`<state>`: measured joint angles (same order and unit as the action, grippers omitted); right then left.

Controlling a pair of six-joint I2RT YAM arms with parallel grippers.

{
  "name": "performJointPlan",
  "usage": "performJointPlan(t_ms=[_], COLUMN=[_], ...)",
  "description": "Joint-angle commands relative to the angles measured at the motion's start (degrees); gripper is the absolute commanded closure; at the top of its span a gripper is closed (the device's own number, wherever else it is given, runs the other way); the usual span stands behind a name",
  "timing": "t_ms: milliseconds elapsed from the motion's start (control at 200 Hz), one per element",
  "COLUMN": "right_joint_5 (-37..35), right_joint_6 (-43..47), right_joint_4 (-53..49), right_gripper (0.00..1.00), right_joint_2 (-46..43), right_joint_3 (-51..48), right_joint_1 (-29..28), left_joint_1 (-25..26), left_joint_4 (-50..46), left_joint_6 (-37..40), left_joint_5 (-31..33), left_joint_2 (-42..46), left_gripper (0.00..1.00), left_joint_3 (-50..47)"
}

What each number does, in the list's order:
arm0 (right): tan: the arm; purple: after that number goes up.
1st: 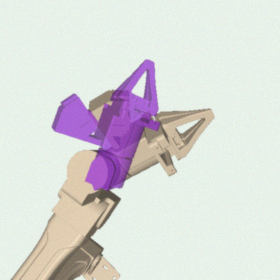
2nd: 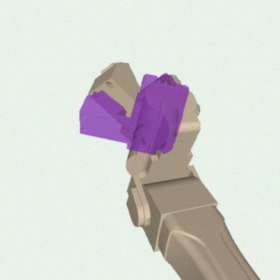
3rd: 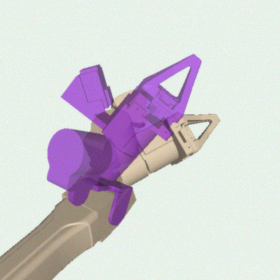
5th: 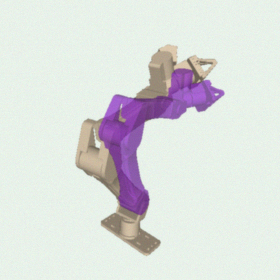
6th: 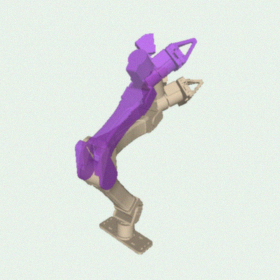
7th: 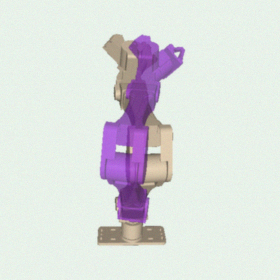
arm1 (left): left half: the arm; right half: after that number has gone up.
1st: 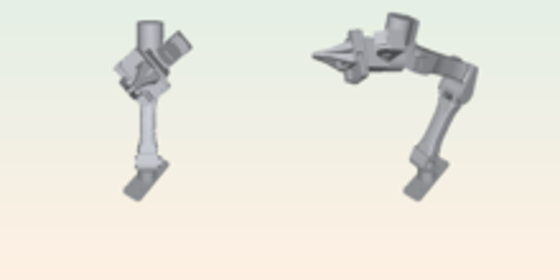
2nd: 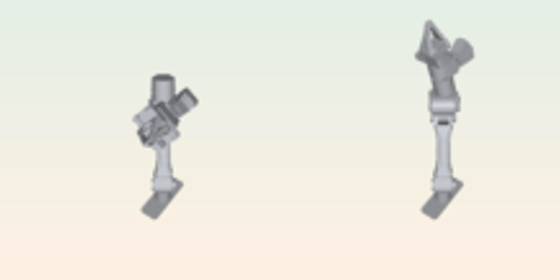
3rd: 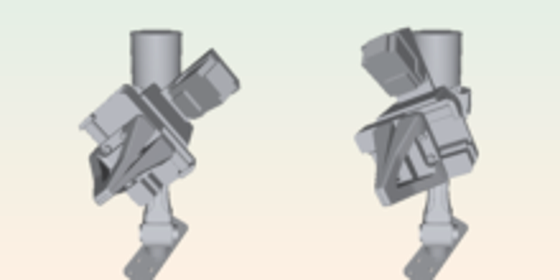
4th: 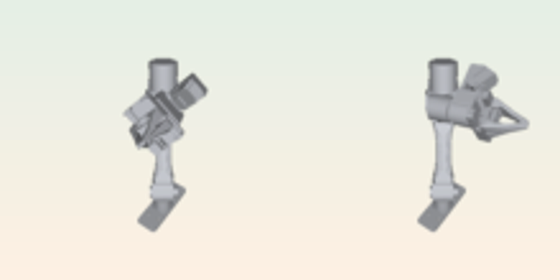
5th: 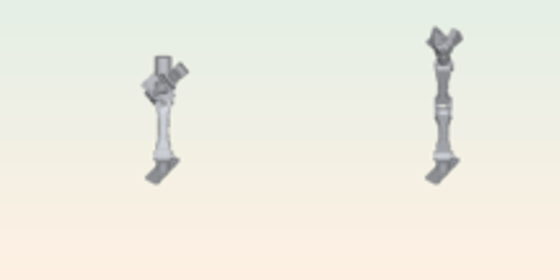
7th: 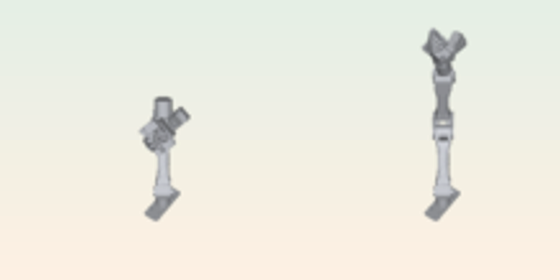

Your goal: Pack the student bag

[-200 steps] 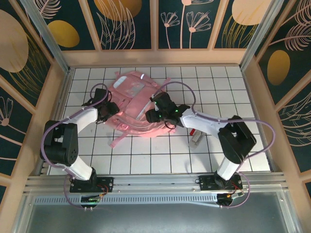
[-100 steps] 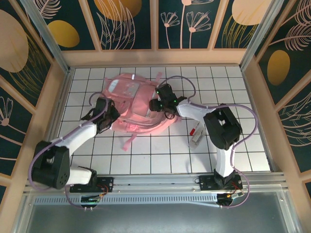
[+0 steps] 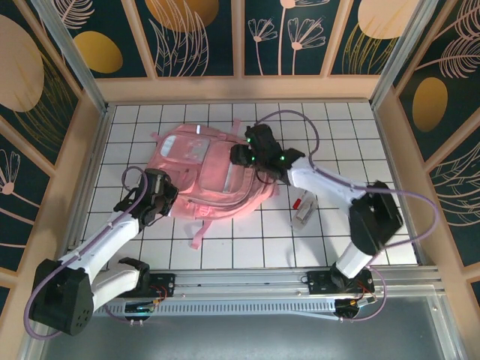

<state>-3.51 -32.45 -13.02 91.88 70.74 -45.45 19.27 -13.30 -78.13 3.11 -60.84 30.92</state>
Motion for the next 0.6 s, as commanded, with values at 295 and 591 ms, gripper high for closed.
performJointPlan(t_ms=[295, 591], right_joint_5=[-6.7, -3.7], right_joint_6=[-17.8, -21.2], right_joint_4=[-15.2, -12.7], right_gripper=[0.47, 0.53], right_joint_2=[14.7, 22.1], right_joint_3=[13.1, 18.2], right_joint_1=[-18.7, -19.5], left_joint_1=[1.6, 1.7], left_joint_4=[3.3, 5.3], left_joint_6=[-10.1, -12.9], left_joint_5=[-2.7, -9.1], left_joint_2=[-1.4, -0.9], left_gripper=[1.0, 1.0], left_joint_3=[1.9, 2.6])
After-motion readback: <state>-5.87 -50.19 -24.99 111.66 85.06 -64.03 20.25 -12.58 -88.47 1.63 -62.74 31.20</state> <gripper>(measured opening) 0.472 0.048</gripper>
